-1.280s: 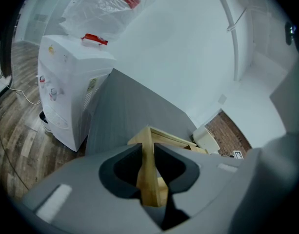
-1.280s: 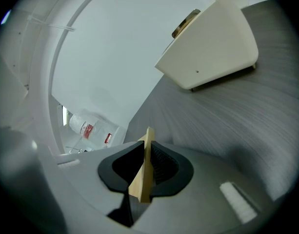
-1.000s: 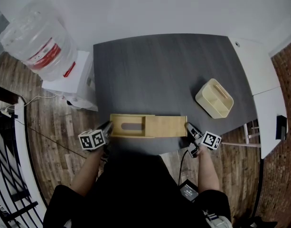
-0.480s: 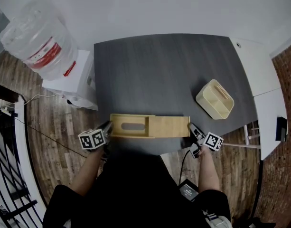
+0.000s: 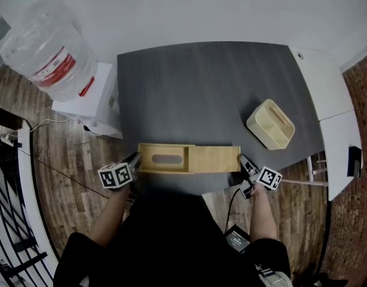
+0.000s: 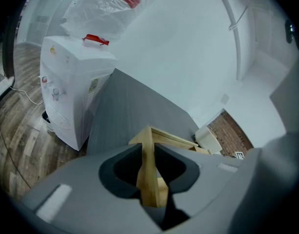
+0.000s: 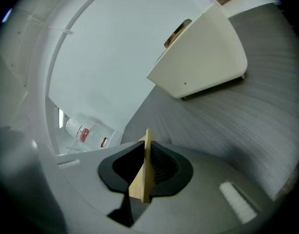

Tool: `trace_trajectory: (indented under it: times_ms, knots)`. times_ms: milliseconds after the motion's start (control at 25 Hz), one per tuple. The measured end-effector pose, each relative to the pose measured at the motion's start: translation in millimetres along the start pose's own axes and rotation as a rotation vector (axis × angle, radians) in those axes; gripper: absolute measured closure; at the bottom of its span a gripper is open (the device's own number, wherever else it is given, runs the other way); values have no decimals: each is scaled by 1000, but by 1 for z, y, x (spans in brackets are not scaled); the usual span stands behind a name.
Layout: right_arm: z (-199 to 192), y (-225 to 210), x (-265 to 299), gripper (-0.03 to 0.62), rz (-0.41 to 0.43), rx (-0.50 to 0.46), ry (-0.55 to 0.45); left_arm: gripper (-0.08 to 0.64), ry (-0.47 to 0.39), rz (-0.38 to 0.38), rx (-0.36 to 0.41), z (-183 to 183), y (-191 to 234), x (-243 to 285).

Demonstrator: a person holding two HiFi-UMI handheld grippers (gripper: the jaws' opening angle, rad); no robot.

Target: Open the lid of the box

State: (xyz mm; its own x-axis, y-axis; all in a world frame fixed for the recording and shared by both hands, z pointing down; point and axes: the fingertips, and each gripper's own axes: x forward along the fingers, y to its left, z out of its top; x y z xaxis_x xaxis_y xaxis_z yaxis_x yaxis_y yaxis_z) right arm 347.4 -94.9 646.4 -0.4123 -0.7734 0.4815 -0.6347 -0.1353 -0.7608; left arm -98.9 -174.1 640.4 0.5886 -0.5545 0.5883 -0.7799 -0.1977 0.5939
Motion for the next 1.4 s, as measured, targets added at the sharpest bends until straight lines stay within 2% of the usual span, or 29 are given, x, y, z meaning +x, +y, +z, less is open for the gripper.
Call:
trace_trajectory:
  times_ms: [120, 240, 480, 800, 1040, 1240, 1400]
  knots:
    - [10, -11, -9, 552, -14, 5, -34, 482, 5, -4, -3, -1, 0, 1]
    - [7, -16, -9, 552, -34, 8, -21, 482, 1, -1, -12, 1, 3, -1]
    - [5, -13, -7, 552, 12, 37, -68, 483, 2, 1, -8, 2, 3, 1]
    - [1, -16, -7, 551, 17, 63, -79, 483, 1, 11, -11, 3, 5, 1]
    - [-5, -20, -9, 549, -27, 43, -74, 482, 0, -1, -11, 3, 3, 1]
    - [-11, -16, -4, 520, 0, 38, -82, 482, -6, -5, -12, 4, 2, 2]
    - [-16, -13, -3, 503, -11, 41, -92, 482, -4, -8, 3, 4, 2, 4]
